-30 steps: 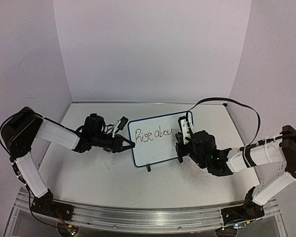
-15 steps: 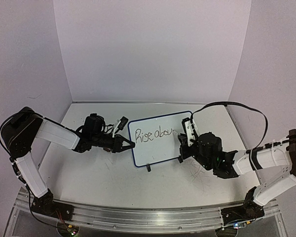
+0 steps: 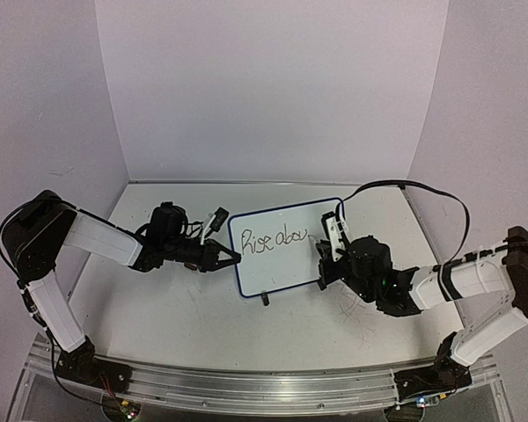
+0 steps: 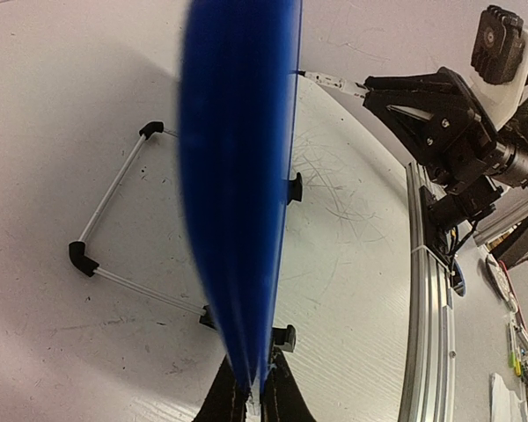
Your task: Write a sentence on the whiteboard
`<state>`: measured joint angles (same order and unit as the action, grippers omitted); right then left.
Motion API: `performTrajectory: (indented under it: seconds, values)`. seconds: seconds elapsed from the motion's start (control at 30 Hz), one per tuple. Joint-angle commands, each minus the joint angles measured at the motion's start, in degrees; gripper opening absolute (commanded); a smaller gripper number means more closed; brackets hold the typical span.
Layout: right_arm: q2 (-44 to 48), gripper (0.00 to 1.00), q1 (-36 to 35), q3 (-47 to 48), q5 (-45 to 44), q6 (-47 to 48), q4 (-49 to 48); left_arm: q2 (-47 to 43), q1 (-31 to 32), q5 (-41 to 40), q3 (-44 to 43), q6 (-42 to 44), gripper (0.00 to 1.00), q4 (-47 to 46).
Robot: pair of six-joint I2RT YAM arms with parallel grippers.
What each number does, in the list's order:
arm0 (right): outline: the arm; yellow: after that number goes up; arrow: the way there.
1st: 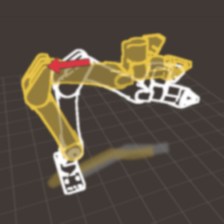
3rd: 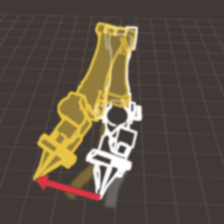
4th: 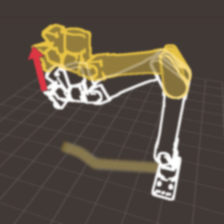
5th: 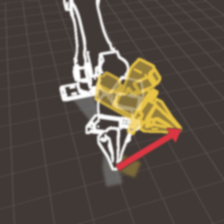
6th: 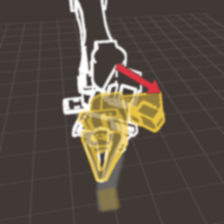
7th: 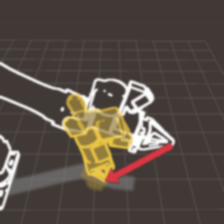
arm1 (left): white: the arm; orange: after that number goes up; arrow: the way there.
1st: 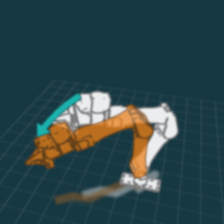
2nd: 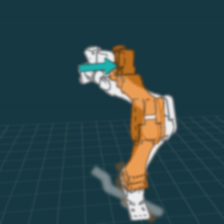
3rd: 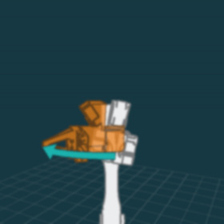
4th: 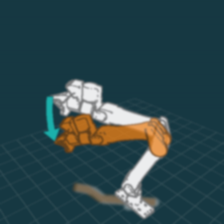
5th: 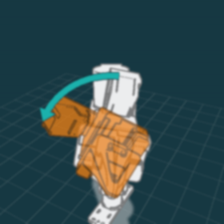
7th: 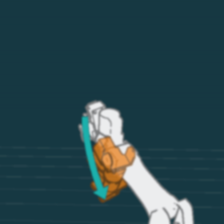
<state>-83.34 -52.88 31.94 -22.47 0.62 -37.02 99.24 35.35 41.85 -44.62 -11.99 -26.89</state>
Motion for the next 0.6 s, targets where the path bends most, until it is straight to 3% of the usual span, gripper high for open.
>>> performTrajectory:
  seconds: [0.0, 0.57]
  values:
    - [-1.01, 0.00, 0.26, 2.40, 0.69, -0.18, -3.12, -0.72, -0.03, -4.32, -0.47, 2.14, 0.00, 3.69]
    - [-0.35, 0.00, 0.26, 1.77, -4.69, -4.17, -0.34, -0.89, -0.02, -4.37, -0.34, 2.15, 0.00, 3.78]
